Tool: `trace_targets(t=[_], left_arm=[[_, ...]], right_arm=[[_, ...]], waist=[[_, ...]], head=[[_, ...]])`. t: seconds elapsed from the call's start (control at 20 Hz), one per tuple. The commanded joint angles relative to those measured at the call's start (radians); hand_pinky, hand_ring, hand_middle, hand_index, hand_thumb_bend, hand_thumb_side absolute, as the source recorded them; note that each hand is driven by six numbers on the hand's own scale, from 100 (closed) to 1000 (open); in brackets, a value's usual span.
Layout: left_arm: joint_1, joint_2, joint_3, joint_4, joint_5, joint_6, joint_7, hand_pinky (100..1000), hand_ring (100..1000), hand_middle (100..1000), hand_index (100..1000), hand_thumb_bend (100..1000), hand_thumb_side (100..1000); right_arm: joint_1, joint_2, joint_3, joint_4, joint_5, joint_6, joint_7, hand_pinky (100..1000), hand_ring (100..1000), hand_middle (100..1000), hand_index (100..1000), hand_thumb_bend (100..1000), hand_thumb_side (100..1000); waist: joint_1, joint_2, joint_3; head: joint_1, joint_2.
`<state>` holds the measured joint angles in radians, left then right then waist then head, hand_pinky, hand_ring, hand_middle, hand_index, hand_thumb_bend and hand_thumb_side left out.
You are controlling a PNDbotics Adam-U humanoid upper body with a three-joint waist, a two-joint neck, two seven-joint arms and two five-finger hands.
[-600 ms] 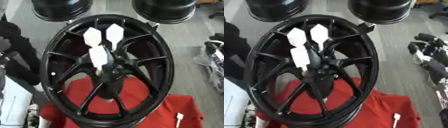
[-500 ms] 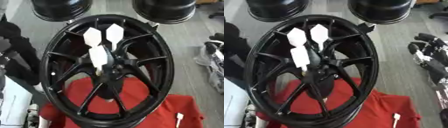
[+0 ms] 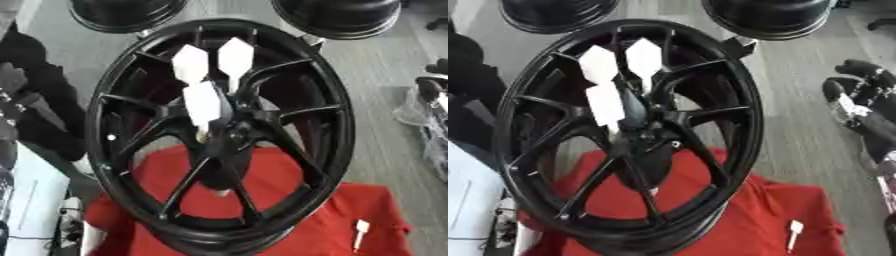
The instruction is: Pull the pin out of the wheel hub.
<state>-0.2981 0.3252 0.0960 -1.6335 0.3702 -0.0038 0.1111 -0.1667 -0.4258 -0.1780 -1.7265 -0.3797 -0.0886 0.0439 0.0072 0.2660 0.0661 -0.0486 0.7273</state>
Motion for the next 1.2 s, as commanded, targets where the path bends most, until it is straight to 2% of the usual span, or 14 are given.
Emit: trace_targets(t=[0.05, 0.25, 0.4, 0.7, 1.0, 1.2], left_arm=[[-0.011, 0.027, 0.008, -0.018, -0.009, 0.0, -0.002, 788, 908, 761, 811, 160, 830], [-0.035, 0.037, 0.018, -0.026, -0.016, -0.004, 0.006, 789, 910, 764, 816, 161, 823], [-0.056, 0.064, 0.015, -0.022, -0.018, 0.005, 0.003, 790, 915, 774, 841, 215, 861], [-0.145, 0.159, -0.006, 0.018, -0.036, 0.043, -0.027, 790, 918, 780, 840, 159, 842], [-0.287, 0.321, -0.061, 0.026, 0.001, 0.053, -0.088, 792, 918, 784, 831, 100, 796], [-0.374, 0.451, -0.114, 0.01, -0.016, 0.057, -0.188, 794, 914, 784, 831, 100, 791]], right_arm=[[-0.008, -0.026, -0.008, -0.027, 0.001, -0.001, 0.0, 912, 731, 720, 753, 449, 192], [-0.009, -0.027, -0.013, -0.027, 0.006, -0.002, -0.005, 912, 730, 719, 753, 448, 192], [-0.008, -0.028, -0.015, -0.027, 0.007, -0.003, -0.007, 911, 729, 718, 753, 446, 193], [0.0, -0.026, -0.012, -0.022, 0.012, 0.0, -0.006, 911, 729, 717, 752, 445, 195], [0.01, -0.028, -0.01, -0.019, 0.022, 0.0, -0.004, 911, 728, 717, 751, 446, 195], [0.012, -0.033, -0.008, -0.017, 0.028, 0.001, -0.002, 911, 728, 717, 751, 446, 195]], waist=[[-0.002, -0.009, -0.001], [0.0, -0.002, -0.009], [0.001, -0.002, -0.012], [0.001, -0.008, -0.014], [0.007, -0.011, -0.016], [0.014, -0.011, -0.019]], head=[[-0.013, -0.006], [-0.045, -0.017], [-0.057, -0.018], [-0.061, -0.015], [-0.073, -0.026], [-0.08, -0.031]])
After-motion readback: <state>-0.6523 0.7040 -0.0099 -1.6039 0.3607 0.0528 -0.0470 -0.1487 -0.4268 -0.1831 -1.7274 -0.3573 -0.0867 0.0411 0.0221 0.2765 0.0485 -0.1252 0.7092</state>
